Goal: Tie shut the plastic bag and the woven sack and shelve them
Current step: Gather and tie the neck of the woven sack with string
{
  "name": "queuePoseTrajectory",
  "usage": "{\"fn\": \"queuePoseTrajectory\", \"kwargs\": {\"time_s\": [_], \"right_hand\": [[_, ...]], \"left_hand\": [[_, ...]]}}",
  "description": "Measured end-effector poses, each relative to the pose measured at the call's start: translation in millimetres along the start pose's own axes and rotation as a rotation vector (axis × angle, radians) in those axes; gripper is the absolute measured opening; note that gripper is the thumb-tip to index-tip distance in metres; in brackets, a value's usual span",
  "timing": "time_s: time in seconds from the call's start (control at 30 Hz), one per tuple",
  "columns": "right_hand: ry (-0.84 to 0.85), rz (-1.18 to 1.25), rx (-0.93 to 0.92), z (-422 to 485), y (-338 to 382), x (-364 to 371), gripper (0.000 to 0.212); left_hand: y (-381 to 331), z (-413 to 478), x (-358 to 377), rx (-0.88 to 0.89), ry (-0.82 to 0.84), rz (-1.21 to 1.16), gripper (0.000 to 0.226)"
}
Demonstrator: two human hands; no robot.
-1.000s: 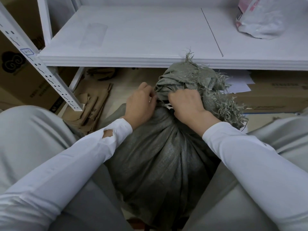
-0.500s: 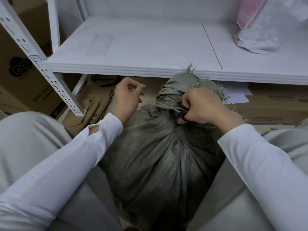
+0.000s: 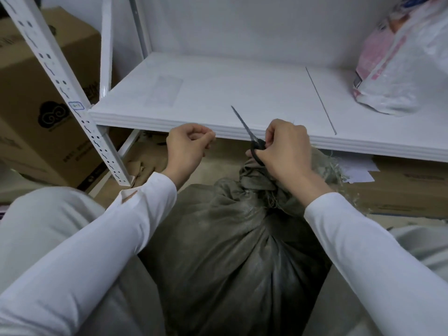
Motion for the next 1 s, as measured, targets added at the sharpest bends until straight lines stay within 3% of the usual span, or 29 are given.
{"fn": "queuePoseTrajectory", "kwargs": {"time_s": [0.27,0.43,0.63,0.73,1.0], "right_hand": [[0.05,-0.064,0.037,63.2,46.4,23.1,0.031],[0.08,-0.038,0.093,109.1,62.6,51.2,0.043],[0.126,0.007,0.152,150.4,81.7,92.2,0.034],[0.155,-0.003,0.197,161.4,86.4,109.6,0.039],[0.132,0.096,0.274,183.2,84.2,126.9,0.04]], "left_hand": [[7.3,52.9,-2.9,-0.022,-0.038,0.092,0.006],[10.8,101.2,-12.8,0.089,-0.082,0.268,0.009],[30.3,149.5,-28.0,0.115,-0.091,0.468,0.008],[35.8,162.9,-30.4,0.108,-0.099,0.548,0.006],[52.4,190.0,-29.6,0.055,-0.16,0.541,0.027]]}}
Point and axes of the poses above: each hand's wrist, its own z-axis towards the middle knuckle, its own x-axis out of the palm, y = z × x, the point moved 1 cm from there along z, towards the middle knuckle, and after that the axes turned 9 degrees about -z, right-handed, at the moved point
